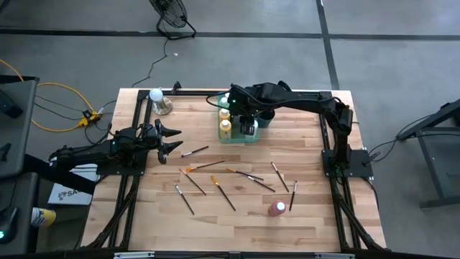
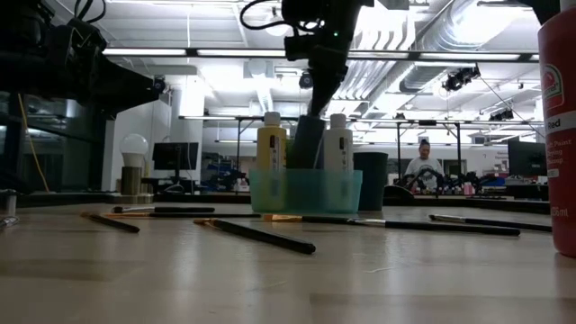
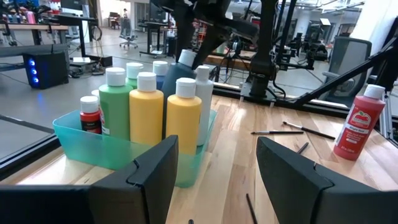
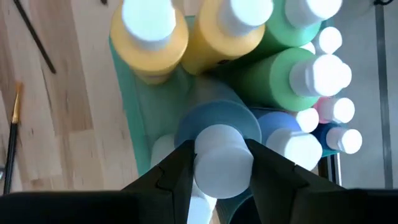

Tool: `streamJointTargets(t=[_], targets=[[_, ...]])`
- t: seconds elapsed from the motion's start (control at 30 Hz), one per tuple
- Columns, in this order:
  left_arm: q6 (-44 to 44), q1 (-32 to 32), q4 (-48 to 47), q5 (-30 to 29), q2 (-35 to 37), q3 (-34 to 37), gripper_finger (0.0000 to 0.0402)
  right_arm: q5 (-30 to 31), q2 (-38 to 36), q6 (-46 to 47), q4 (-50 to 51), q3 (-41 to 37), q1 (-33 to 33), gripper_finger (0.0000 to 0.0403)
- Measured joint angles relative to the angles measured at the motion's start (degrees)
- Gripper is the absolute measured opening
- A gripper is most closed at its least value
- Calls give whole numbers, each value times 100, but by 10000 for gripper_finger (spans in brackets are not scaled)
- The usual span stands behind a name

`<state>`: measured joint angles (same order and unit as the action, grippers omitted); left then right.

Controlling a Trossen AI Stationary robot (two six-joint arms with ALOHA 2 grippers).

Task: Pick & Place Paint Supplies
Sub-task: Put the dark blue paint bottle into the green bin, then put the pink paint bottle into the green bin

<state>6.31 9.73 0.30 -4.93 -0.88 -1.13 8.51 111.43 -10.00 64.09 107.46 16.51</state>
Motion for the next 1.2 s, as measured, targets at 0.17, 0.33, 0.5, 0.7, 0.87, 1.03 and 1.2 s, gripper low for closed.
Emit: streamJointTargets(t=[0.17,0.33,0.5,0.7,0.87,1.03,1.2], targets=[[0,-1,0,0,1,0,211,-70,37,140,-47,-2,-6,133],[-2,0,0,0,-1,0,211,-105,33,277,-130,-2,6,141],[-1,0,0,0,1,0,211,-106,24,367,-157,7,15,140],[0,-1,0,0,1,0,211,-101,24,570,-294,4,12,146],[0,0,0,0,1,0,211,-100,-162,806,-416,-2,4,145],[0,0,0,0,1,0,211,-317,-606,1391,-142,7,1,146],[0,0,0,0,1,0,211,-754,-983,2665,884,0,-132,145]])
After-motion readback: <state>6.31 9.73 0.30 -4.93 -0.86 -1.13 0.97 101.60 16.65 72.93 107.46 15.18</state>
